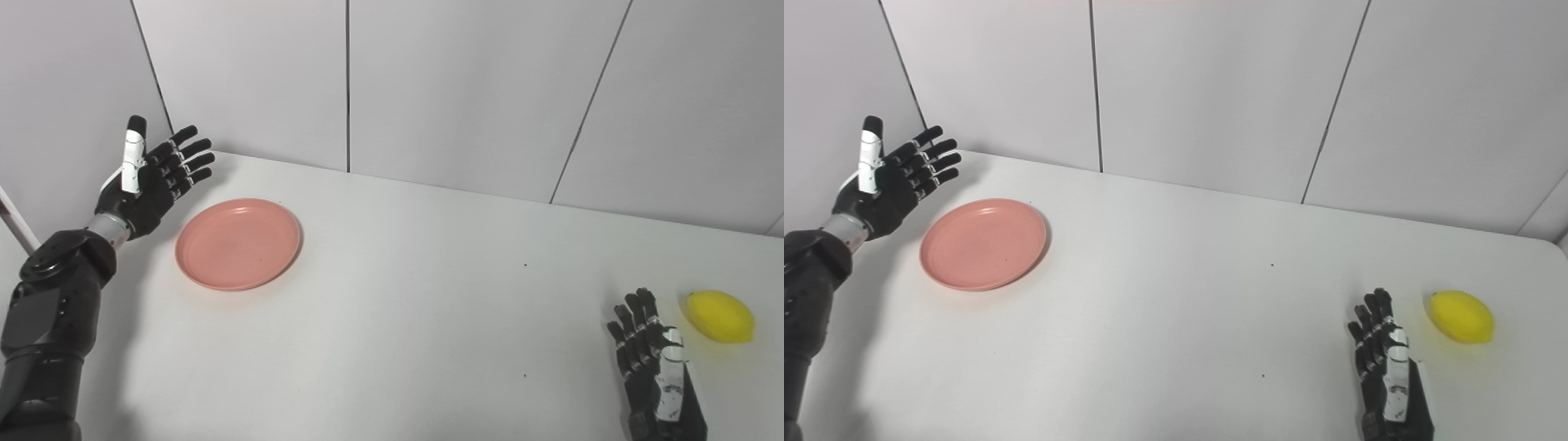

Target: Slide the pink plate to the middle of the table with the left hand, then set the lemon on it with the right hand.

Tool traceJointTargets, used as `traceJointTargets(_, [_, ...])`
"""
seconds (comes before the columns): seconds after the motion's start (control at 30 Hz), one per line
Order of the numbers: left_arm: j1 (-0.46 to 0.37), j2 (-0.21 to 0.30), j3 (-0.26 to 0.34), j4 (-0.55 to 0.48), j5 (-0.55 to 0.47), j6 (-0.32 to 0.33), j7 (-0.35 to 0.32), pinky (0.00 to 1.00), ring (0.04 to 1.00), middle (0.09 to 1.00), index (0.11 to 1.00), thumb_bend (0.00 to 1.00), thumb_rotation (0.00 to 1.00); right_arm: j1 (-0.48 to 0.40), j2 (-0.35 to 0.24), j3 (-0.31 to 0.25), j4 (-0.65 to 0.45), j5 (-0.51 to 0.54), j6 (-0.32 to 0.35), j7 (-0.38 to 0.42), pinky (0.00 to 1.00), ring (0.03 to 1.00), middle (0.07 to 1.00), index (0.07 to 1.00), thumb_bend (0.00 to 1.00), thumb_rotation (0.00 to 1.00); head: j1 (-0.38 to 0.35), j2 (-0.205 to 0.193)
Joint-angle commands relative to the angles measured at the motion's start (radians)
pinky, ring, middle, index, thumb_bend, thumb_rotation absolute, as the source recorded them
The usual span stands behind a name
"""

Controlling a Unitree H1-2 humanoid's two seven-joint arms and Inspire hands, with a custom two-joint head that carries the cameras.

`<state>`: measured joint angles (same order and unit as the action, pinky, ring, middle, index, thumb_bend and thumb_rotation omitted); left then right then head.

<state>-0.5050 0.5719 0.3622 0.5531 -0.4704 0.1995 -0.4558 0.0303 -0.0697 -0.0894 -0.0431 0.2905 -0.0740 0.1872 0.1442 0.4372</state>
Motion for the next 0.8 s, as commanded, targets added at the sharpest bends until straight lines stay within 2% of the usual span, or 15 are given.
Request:
traceJointTargets(0.0, [-0.057,0.030,0.005,0.011,0.008,-0.085,-0.015,0.98,0.909,0.868,0.894,0.96,0.97,0.055,0.038,0.019,0.074,0.013,-0.030,0.014,1.00,1.000,0.998,0.989,0.71,1.00,-0.001,0.002])
traceJointTargets(0.2, [-0.062,0.026,0.002,0.089,0.014,-0.147,-0.015,0.97,0.911,0.883,0.913,0.98,0.96,0.053,0.035,0.019,0.075,0.014,-0.028,0.016,1.00,1.000,0.998,0.990,0.71,1.00,0.002,0.001])
traceJointTargets(0.27, [-0.062,0.024,0.005,0.107,0.016,-0.154,-0.006,0.99,0.926,0.904,0.912,0.96,0.97,0.053,0.037,0.019,0.073,0.017,-0.025,0.015,1.00,0.999,0.996,0.987,0.72,1.00,0.001,0.001])
traceJointTargets(0.37, [-0.067,0.023,0.010,0.138,0.015,-0.160,-0.003,0.97,0.915,0.896,0.915,0.95,0.96,0.054,0.037,0.019,0.071,0.015,-0.023,0.014,1.00,0.999,0.997,0.988,0.72,1.00,0.000,0.003])
traceJointTargets(0.5, [-0.070,0.026,0.007,0.186,0.010,-0.181,-0.029,0.95,0.915,0.919,0.946,0.95,0.98,0.054,0.036,0.020,0.073,0.014,-0.026,0.015,1.00,1.000,0.999,0.991,0.71,1.00,0.000,0.004])
traceJointTargets(0.67, [-0.101,0.040,0.009,0.327,-0.001,-0.236,-0.098,0.99,0.937,0.927,0.942,0.91,0.99,0.054,0.037,0.019,0.074,0.014,-0.023,0.012,1.00,1.000,0.998,0.990,0.71,1.00,-0.001,0.005])
traceJointTargets(0.77, [-0.112,0.037,0.017,0.369,-0.004,-0.234,-0.099,1.00,0.923,0.919,0.930,0.92,0.97,0.053,0.037,0.020,0.078,0.013,-0.029,0.015,1.00,1.000,0.998,0.991,0.71,1.00,-0.005,0.007])
